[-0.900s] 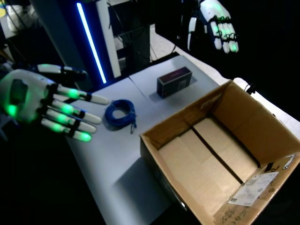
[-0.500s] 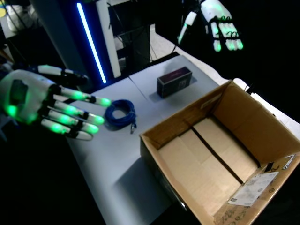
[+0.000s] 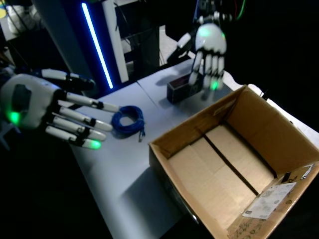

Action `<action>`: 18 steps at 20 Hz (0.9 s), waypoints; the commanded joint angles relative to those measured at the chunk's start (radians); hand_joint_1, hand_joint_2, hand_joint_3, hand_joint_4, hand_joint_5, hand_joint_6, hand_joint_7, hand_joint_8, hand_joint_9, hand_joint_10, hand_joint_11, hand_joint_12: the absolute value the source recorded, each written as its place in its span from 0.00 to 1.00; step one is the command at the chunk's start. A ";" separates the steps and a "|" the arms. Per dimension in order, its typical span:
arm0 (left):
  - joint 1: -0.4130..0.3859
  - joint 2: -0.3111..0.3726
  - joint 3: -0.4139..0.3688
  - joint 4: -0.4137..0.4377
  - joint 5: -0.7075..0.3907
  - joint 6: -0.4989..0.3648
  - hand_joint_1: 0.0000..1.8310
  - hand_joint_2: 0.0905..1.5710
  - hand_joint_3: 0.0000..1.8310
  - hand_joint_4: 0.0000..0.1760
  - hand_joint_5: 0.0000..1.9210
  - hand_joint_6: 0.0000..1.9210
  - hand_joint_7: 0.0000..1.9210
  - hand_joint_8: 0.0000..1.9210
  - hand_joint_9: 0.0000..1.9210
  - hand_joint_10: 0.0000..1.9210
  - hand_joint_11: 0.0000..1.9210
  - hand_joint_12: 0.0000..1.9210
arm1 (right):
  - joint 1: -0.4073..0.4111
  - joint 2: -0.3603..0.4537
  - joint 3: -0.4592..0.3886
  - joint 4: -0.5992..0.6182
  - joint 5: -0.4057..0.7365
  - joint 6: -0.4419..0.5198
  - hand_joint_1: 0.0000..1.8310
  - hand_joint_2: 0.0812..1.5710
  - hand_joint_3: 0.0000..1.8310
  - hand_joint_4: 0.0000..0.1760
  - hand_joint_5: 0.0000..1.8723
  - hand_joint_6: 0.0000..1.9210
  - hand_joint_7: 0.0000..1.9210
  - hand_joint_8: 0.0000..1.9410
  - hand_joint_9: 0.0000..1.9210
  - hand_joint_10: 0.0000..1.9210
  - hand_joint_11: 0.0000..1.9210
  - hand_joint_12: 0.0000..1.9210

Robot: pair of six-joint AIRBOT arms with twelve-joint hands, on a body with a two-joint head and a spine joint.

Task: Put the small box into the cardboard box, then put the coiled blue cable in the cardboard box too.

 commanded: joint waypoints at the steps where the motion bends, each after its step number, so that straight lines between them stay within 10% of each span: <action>1: -0.017 -0.008 0.007 -0.004 -0.065 -0.005 0.33 0.51 0.00 1.00 0.10 0.00 0.11 0.00 0.13 0.01 0.00 0.38 | 0.010 0.001 0.007 0.010 0.117 0.004 0.36 0.62 0.00 1.00 0.21 0.00 0.13 0.00 0.10 0.00 0.00 0.24; 3: -0.034 -0.036 0.033 -0.002 -0.029 -0.005 0.40 0.57 0.00 0.47 0.22 0.00 0.27 0.00 0.28 0.01 0.02 0.62 | 0.010 0.000 0.008 0.010 0.117 0.004 0.36 0.61 0.00 1.00 0.20 0.00 0.12 0.00 0.09 0.00 0.00 0.21; 5: -0.038 -0.052 0.050 -0.008 -0.013 -0.005 0.45 0.61 0.00 0.26 0.29 0.01 0.35 0.01 0.35 0.03 0.07 0.73 | 0.010 -0.001 0.008 0.010 0.117 0.004 0.37 0.61 0.00 1.00 0.20 0.00 0.13 0.00 0.10 0.00 0.00 0.23; 6: -0.038 -0.055 0.056 -0.014 -0.009 -0.005 0.53 0.66 0.00 0.00 0.43 0.00 0.50 0.03 0.32 0.44 0.16 0.85 | 0.010 -0.001 0.008 0.010 0.117 0.004 0.37 0.61 0.00 1.00 0.21 0.00 0.12 0.00 0.10 0.00 0.00 0.23; 7: -0.038 -0.055 0.058 -0.019 -0.009 -0.005 0.65 0.70 0.00 0.00 0.47 0.34 0.51 0.51 0.31 0.59 0.19 0.87 | 0.010 -0.002 0.008 0.010 0.117 0.004 0.37 0.61 0.00 1.00 0.21 0.00 0.12 0.00 0.10 0.00 0.00 0.23; 9: -0.038 -0.054 0.061 -0.032 -0.020 -0.005 0.68 0.73 0.00 0.00 0.50 0.39 0.44 0.75 0.34 0.75 0.27 0.90 | 0.010 -0.003 0.008 0.010 0.117 0.004 0.36 0.62 0.00 1.00 0.21 0.00 0.12 0.00 0.10 0.00 0.00 0.23; 18: -0.042 0.118 -0.023 0.004 -0.250 -0.051 0.68 0.68 0.00 0.00 0.57 0.33 0.51 0.61 0.51 0.44 0.42 0.72 | 0.008 -0.013 0.008 0.010 0.111 0.004 0.34 0.64 0.00 1.00 0.21 0.00 0.12 0.00 0.09 0.00 0.00 0.16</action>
